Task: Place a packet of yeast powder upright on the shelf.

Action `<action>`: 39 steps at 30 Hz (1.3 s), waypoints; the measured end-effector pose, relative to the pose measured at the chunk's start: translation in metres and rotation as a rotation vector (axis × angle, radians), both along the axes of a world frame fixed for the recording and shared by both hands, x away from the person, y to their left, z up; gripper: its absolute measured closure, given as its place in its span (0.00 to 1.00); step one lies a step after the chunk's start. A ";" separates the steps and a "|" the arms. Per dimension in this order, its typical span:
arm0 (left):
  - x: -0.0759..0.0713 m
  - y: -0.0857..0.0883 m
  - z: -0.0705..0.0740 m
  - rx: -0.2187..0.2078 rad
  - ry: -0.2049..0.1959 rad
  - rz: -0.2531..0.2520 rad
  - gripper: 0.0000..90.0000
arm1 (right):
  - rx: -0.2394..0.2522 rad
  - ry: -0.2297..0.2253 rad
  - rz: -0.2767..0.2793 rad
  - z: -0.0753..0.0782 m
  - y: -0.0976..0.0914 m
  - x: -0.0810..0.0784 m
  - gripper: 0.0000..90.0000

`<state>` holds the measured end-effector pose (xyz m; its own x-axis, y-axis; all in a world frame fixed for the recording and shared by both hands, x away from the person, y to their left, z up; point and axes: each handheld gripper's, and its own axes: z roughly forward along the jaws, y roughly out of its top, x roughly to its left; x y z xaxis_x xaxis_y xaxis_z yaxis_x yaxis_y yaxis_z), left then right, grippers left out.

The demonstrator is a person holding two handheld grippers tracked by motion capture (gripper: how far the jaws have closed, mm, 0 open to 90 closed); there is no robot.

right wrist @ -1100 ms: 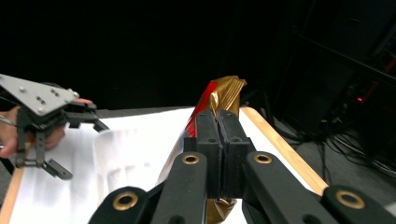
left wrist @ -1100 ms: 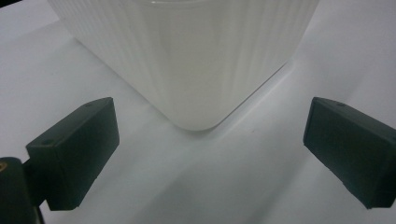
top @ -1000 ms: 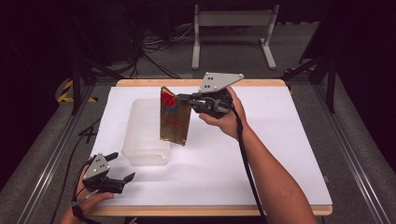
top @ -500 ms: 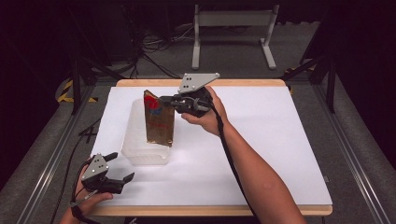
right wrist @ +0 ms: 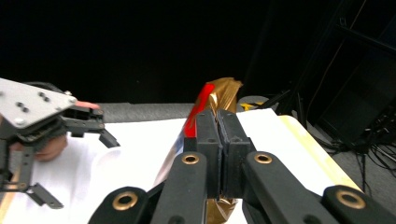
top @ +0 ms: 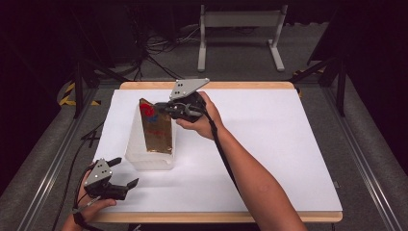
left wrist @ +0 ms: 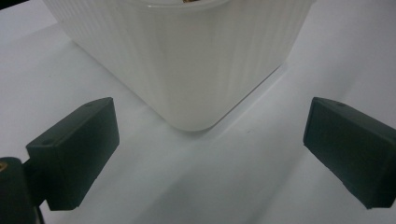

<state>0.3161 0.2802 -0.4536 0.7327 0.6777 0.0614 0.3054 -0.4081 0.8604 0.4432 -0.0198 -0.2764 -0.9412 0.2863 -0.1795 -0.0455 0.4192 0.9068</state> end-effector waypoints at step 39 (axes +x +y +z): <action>0.000 0.000 0.000 -0.003 0.001 -0.011 0.05 | -0.001 0.050 0.103 -0.050 0.013 -0.013 0.98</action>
